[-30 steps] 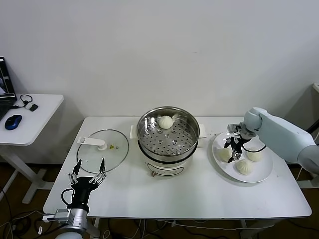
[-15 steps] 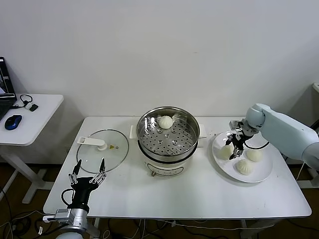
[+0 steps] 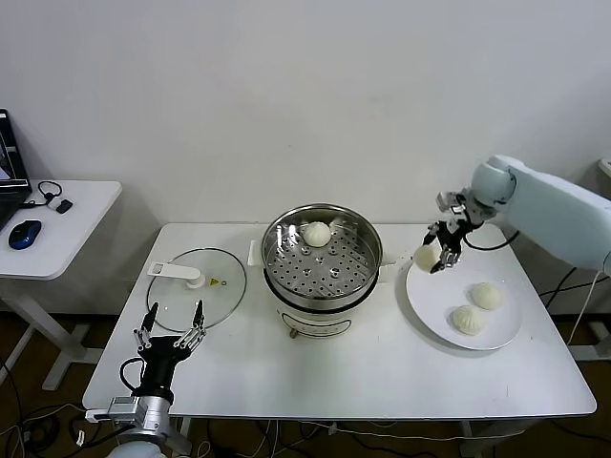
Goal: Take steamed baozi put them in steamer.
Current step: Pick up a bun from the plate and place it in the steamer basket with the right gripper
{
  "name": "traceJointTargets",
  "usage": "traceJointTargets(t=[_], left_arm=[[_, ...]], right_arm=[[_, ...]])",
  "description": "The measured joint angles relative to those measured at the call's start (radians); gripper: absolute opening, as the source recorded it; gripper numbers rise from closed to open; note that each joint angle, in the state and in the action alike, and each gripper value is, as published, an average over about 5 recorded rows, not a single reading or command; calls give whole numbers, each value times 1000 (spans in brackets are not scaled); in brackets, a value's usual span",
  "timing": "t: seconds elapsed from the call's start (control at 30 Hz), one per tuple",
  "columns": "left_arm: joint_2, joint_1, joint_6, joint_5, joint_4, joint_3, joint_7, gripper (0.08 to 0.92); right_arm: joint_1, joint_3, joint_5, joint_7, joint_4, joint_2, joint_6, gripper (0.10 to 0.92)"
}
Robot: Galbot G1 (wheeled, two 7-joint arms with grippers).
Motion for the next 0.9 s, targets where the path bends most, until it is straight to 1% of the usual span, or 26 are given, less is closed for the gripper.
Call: traceJointTargets(t=[0.27, 0.47, 0.7, 0.9], left_arm=[[0, 0, -3, 14, -5, 9, 1, 823], [1, -3, -7, 20, -5, 13, 0, 823], [-7, -12, -10, 36, -11, 13, 0, 823], [-11, -10, -11, 43, -20, 8, 0, 823]], right_arm=[[202, -141, 170, -5, 63, 43, -41, 721], [272, -184, 268, 6, 93, 91, -78, 715], [269, -185, 324, 31, 87, 186, -118, 713], [215, -167, 338, 41, 33, 304, -130, 714]])
